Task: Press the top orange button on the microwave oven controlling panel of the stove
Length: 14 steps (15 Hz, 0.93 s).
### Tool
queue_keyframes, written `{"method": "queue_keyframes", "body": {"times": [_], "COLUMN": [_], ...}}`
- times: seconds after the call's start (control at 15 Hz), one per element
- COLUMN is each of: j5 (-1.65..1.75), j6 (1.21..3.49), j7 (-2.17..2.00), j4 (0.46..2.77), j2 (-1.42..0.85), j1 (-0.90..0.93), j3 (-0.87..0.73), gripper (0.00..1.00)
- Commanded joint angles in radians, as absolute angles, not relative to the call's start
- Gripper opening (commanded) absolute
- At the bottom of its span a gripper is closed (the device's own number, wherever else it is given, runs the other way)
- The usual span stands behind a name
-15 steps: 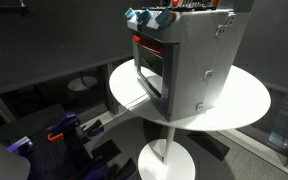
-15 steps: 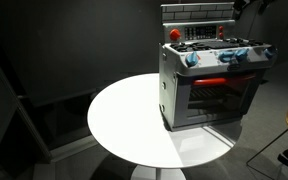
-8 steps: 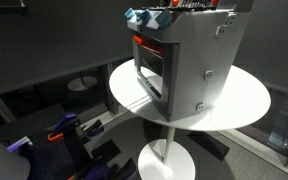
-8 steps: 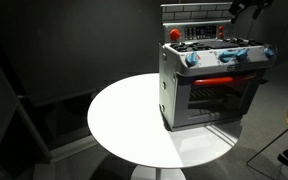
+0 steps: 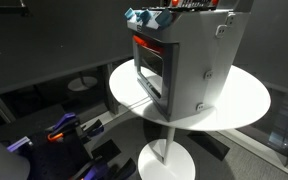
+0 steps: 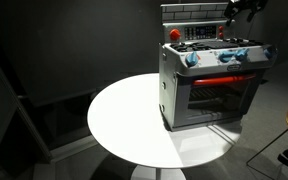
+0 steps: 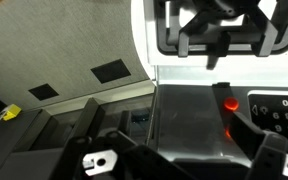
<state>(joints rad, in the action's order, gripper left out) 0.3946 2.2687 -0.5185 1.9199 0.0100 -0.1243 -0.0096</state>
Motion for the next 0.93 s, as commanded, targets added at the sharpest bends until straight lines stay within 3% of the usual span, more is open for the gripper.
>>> {"method": "queue_keyframes", "body": {"times": [0.0,0.87], "j5": [0.387,0.381], "j6": [2.265,2.264], "j7": [-0.533,-0.532], "j4": [1.866,1.809], "j2": [-0.034,-0.094], "j1": [-0.1,-0.071], "j3": [-0.03,-0.057], "gripper": [1.0,1.0]}}
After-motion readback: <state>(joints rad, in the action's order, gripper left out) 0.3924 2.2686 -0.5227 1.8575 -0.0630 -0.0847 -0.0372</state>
